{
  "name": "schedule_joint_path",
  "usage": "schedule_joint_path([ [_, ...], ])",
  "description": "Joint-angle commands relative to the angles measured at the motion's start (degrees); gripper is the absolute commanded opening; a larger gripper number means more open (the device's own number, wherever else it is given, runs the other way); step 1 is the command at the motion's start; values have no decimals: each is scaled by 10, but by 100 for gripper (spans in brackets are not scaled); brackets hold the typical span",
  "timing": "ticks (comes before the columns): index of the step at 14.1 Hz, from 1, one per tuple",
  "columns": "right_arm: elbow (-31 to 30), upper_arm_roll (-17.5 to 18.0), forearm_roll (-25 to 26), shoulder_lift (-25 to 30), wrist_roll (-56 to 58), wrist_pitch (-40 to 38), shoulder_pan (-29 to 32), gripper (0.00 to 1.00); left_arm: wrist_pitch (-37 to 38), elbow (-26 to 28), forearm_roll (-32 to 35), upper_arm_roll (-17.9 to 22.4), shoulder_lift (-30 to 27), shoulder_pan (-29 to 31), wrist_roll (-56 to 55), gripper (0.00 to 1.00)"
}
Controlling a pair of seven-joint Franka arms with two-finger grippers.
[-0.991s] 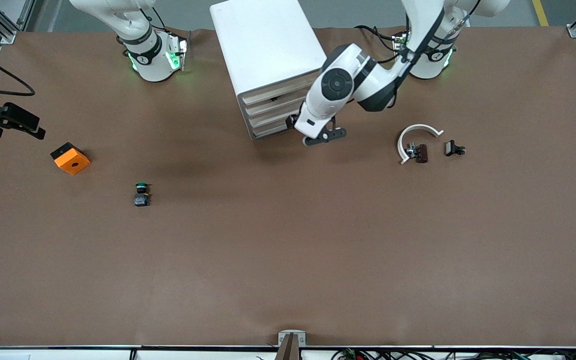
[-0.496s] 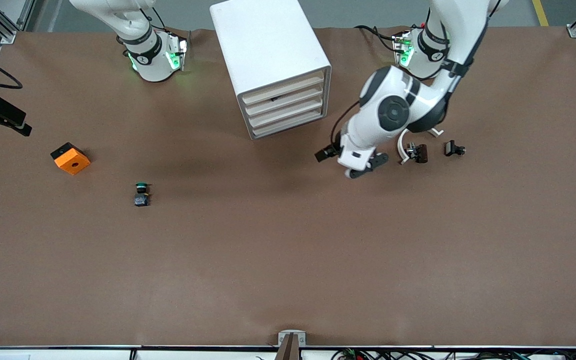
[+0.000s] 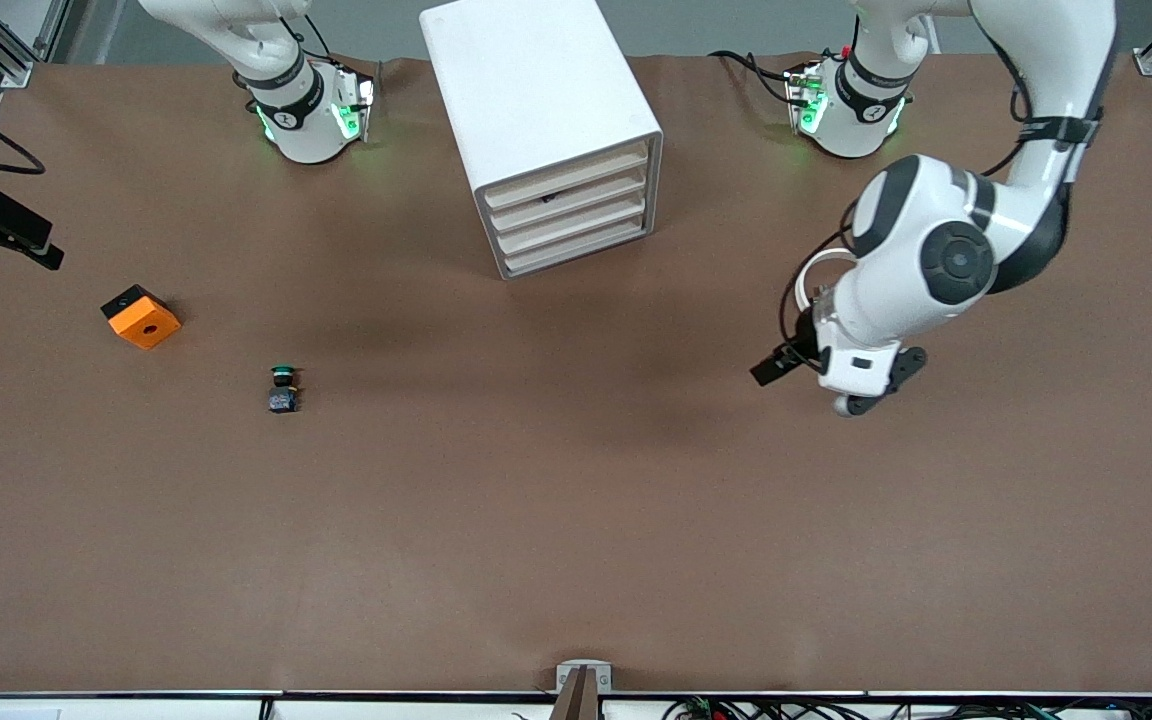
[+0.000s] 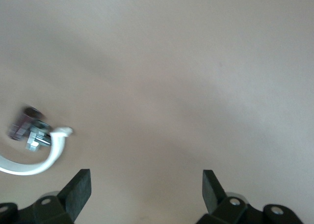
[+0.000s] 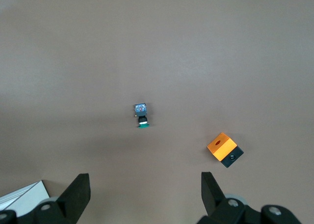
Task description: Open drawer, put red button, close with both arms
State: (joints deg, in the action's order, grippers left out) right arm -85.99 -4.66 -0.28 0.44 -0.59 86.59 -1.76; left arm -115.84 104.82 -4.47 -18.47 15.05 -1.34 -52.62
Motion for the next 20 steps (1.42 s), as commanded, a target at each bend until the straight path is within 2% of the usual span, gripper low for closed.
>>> schedule_joint_path([
  [1,6,10,5,4,5,-8,11,100,34,-7,31,-10,-34,41,37,100],
  [5,6,10,5,4,5,-8,11,100,67,-13,37,-10,-88,106,151,100],
  [8,6,10,6,4,6,-7,11,100,136,-57,42,-10,-104,136,213,100],
  [9,6,10,6,4,6,-7,11,100,148,-62,43,-4,-114,135,228,100],
  [12,6,10,7,4,6,-7,11,100,163,-63,53,85,-154,69,283,100],
  [14,6,10,8,4,6,-7,11,100,204,-73,54,120,-169,49,357,100],
  [17,6,10,8,4,6,-7,11,100,271,-110,54,120,-184,54,405,100],
  [20,6,10,8,4,6,-7,11,100,287,-99,53,117,-220,49,408,100],
])
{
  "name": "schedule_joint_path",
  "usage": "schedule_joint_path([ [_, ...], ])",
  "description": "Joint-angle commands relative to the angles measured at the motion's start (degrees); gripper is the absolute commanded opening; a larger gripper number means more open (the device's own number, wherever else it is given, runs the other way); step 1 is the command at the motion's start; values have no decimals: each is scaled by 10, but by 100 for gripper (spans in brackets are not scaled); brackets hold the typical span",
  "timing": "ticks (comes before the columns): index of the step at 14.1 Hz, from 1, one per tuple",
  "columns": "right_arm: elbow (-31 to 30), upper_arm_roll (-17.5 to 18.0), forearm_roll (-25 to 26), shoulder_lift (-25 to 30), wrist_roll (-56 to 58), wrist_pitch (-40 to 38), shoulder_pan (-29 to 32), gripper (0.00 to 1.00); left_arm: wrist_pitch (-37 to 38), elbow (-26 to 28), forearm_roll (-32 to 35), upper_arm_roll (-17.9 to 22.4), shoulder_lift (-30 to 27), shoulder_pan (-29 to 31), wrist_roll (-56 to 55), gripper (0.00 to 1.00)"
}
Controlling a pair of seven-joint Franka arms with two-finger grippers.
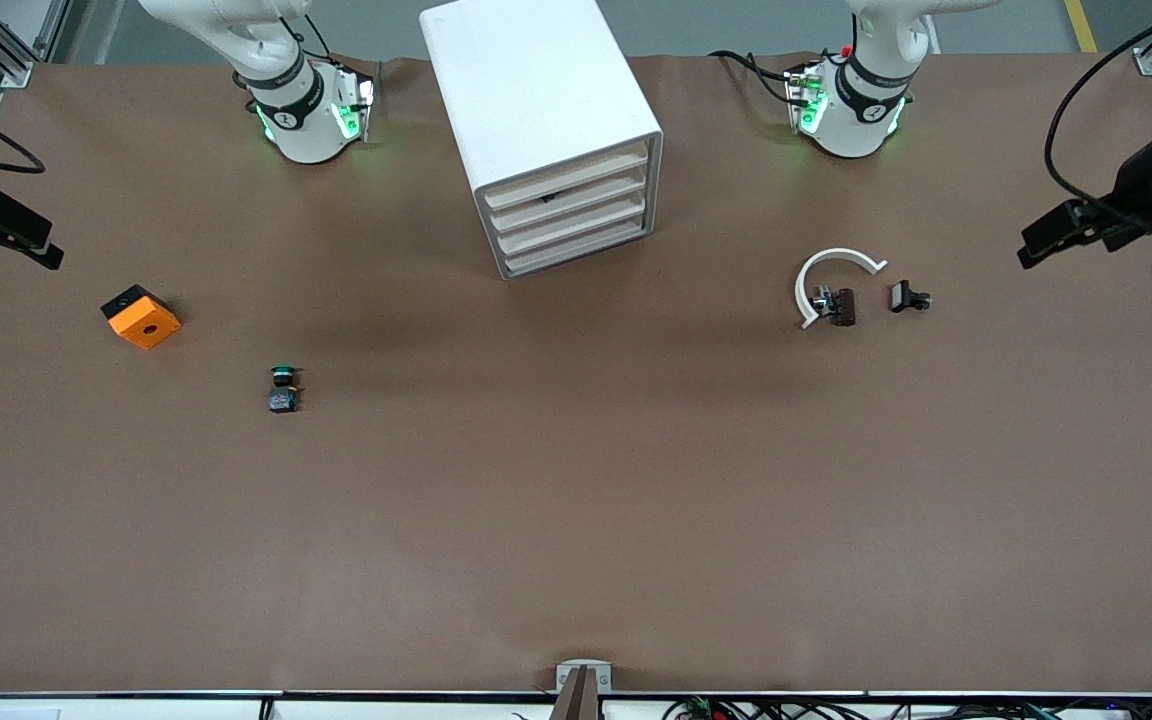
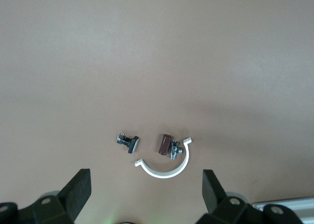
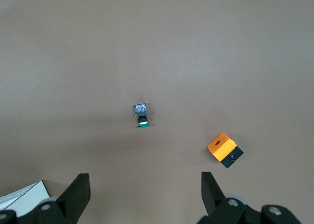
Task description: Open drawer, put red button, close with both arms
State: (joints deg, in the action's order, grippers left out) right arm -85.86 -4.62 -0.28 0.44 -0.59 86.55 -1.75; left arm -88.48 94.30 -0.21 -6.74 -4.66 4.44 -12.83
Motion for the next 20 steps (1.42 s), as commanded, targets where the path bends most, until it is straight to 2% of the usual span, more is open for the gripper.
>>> schedule_joint_path([
  [1,4,9,8,4,6,-7,10,100,17,9,11,-4,-25,-9,11,100],
  [5,4,9,9,4,6,-6,11,100,46,9,10,-4,-40,-3,75,100],
  [20,4,9,8,4,6,-5,10,100,51,-16,12,0,-15,-4,62,100],
])
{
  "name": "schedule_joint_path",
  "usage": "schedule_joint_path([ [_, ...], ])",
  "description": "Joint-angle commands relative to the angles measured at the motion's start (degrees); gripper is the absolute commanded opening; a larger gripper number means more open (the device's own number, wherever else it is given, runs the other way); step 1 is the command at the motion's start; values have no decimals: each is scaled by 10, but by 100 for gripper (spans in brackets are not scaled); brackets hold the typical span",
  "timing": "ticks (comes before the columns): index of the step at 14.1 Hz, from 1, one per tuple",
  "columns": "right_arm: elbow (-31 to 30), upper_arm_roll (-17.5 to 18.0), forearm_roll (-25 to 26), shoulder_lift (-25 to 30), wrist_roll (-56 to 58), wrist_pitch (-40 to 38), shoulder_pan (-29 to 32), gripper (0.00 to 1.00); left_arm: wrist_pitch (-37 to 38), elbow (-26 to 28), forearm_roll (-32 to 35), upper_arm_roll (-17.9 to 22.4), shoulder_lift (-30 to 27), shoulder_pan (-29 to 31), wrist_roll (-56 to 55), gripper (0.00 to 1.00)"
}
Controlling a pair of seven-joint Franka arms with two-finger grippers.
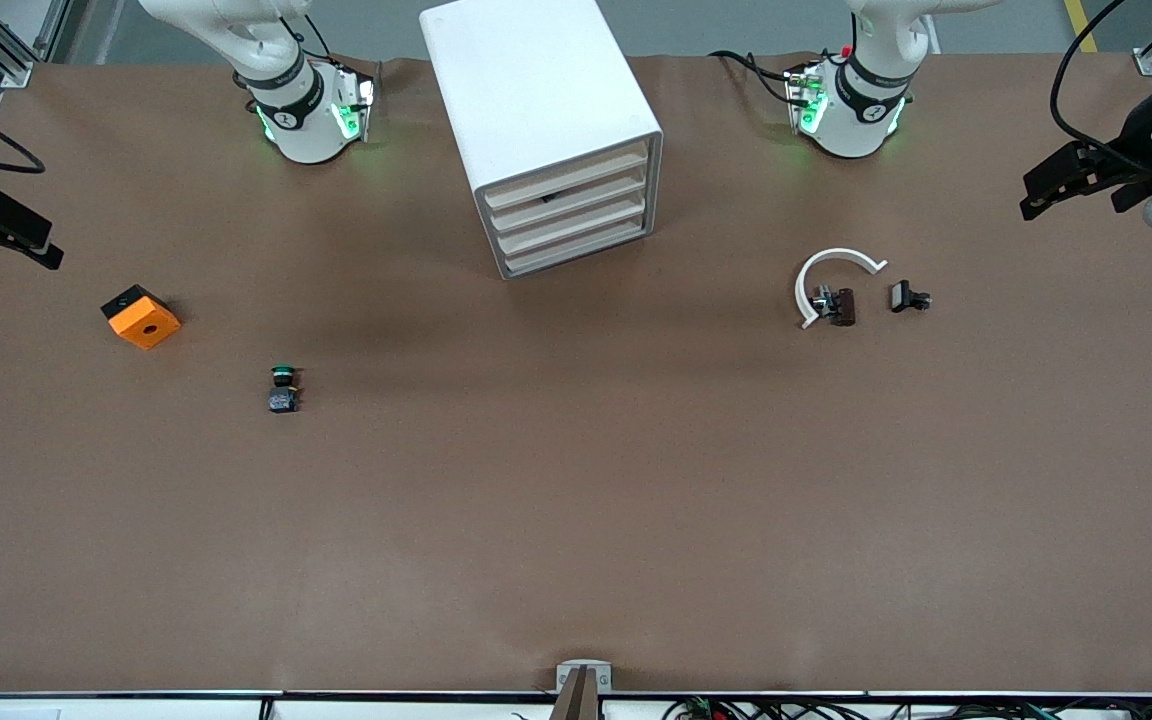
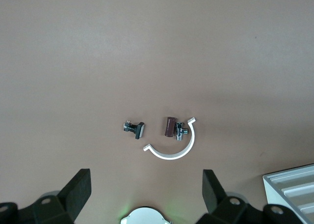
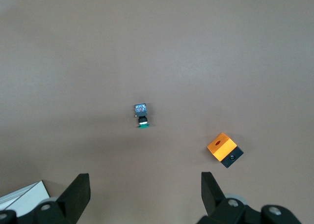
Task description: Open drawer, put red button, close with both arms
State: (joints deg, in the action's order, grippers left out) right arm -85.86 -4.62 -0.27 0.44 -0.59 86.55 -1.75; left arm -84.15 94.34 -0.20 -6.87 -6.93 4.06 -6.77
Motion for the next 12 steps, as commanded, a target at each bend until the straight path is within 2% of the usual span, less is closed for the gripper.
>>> schedule_joint_path([
  [1,4,9,8,4,6,-5,10,100,9,-15,12,1,8,0,2,100],
  [12,4,9,8,3,6,-5,10,100,16,-14,12,0,9,0,-29,100],
])
